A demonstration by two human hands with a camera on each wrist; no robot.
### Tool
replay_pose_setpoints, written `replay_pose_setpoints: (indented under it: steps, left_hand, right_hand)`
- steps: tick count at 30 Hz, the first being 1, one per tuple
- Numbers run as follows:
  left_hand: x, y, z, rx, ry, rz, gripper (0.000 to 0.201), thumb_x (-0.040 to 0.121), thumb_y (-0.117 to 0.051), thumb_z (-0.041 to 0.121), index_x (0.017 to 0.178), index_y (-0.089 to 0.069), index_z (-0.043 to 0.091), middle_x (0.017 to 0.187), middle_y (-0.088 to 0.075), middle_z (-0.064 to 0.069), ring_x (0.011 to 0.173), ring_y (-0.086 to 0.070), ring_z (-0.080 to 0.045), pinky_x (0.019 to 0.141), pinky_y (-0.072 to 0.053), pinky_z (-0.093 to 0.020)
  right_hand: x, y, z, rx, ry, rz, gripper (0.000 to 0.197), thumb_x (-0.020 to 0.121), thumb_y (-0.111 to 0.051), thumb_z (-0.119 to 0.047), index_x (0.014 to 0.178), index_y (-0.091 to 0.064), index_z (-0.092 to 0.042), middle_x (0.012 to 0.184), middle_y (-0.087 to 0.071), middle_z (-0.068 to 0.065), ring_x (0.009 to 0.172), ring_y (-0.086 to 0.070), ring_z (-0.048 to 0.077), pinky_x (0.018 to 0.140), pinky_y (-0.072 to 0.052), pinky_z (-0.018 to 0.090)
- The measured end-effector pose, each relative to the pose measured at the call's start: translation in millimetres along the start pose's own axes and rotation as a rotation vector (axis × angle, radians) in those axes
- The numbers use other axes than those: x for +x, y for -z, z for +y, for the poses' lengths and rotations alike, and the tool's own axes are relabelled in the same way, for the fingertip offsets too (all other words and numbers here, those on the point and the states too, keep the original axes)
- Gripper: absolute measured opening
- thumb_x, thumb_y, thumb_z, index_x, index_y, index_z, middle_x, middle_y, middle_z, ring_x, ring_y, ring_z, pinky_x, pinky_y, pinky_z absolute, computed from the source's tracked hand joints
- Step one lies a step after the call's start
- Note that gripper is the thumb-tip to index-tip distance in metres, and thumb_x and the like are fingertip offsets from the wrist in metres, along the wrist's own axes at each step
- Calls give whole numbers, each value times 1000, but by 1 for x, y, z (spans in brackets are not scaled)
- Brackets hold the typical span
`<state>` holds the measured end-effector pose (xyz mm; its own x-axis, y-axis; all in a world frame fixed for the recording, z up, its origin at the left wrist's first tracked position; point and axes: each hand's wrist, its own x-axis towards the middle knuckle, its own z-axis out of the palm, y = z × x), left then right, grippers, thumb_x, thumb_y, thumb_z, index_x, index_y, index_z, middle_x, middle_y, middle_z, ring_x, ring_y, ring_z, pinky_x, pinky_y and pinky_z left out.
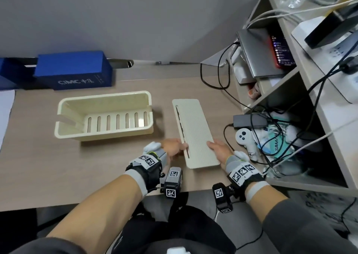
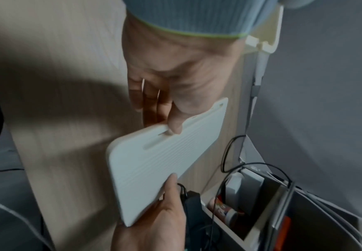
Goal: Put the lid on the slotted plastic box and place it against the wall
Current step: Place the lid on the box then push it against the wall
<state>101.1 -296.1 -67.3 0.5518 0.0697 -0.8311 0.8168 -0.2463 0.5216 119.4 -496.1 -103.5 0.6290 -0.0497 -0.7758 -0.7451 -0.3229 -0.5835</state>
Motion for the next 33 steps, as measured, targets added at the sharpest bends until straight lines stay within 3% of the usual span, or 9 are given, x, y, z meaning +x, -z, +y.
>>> replay_pose_setpoints:
  steps: [4, 8, 11, 16, 20, 23, 26, 29, 33]
  left_hand:
    - [-10, 4, 8, -184, -47, -43, 4, 88, -70, 10, 91, -67, 11, 94, -75, -10, 56, -65, -10, 60, -43, -25]
    - [-24, 23, 36, -394, -150, -53, 16, 88, -69, 13, 104, -65, 13, 89, -73, -1, 64, -66, -9, 65, -46, -23]
    - [-29, 54, 52, -597, -221, 47, 21, 90, -68, 16, 108, -59, 13, 100, -69, -6, 70, -67, -13, 57, -55, -23]
    - [-49, 125, 48, -966, -336, 378, 64, 87, -69, 13, 145, -42, 15, 128, -66, -11, 102, -70, -26, 86, -59, -37]
    - [-77, 191, 21, -886, -280, 498, 54, 80, -75, 28, 131, -56, 26, 129, -66, -10, 113, -67, -29, 93, -57, -42]
    - [-93, 224, 0, -702, -213, 457, 44, 84, -71, 33, 124, -63, 15, 133, -64, -15, 115, -64, -34, 98, -53, -47]
    - [-93, 246, -23, -586, -194, 509, 35, 86, -70, 32, 115, -69, 13, 124, -68, -10, 109, -64, -29, 94, -53, -41]
    - [-79, 285, -55, -595, -165, 491, 14, 83, -71, 31, 93, -72, 21, 128, -69, -9, 121, -62, -31, 106, -49, -50]
    - [-17, 330, -91, -627, -122, 535, 56, 75, -64, 41, 128, -62, 20, 136, -64, -6, 124, -59, -33, 106, -46, -55]
  right_hand:
    - [-18, 16, -14, 237, 90, -58, 19, 93, -60, -22, 107, -60, -9, 112, -68, 17, 101, -65, 33, 95, -51, 54]
    - [-33, 28, -43, 277, 257, -93, 20, 93, -59, -18, 111, -62, -10, 101, -70, 9, 91, -65, 25, 83, -55, 39]
    - [-40, 28, -64, 229, 331, -177, 22, 93, -60, -17, 114, -66, -12, 101, -73, 7, 85, -69, 19, 80, -57, 31]
    - [-56, 7, -100, 128, 402, -299, 29, 87, -66, -20, 115, -68, -11, 91, -75, 4, 74, -72, 13, 65, -55, 23]
    - [-65, -32, -126, 14, 408, -410, 24, 85, -68, -23, 108, -72, -15, 88, -77, 3, 73, -71, 14, 67, -56, 25]
    - [-70, -63, -144, 16, 408, -413, 18, 91, -61, -16, 105, -71, -11, 83, -76, 3, 68, -71, 12, 65, -58, 24]
    - [-70, -81, -162, 135, 375, -366, 20, 91, -58, -15, 106, -69, -6, 92, -71, 9, 71, -67, 15, 62, -57, 23]
    - [-76, -112, -182, 370, 285, -299, 14, 93, -54, -17, 91, -66, -10, 84, -70, 8, 69, -66, 17, 68, -56, 30]
    - [-83, -145, -197, 505, 241, -246, 17, 94, -48, -10, 99, -63, -5, 89, -66, 11, 78, -62, 23, 72, -54, 36]
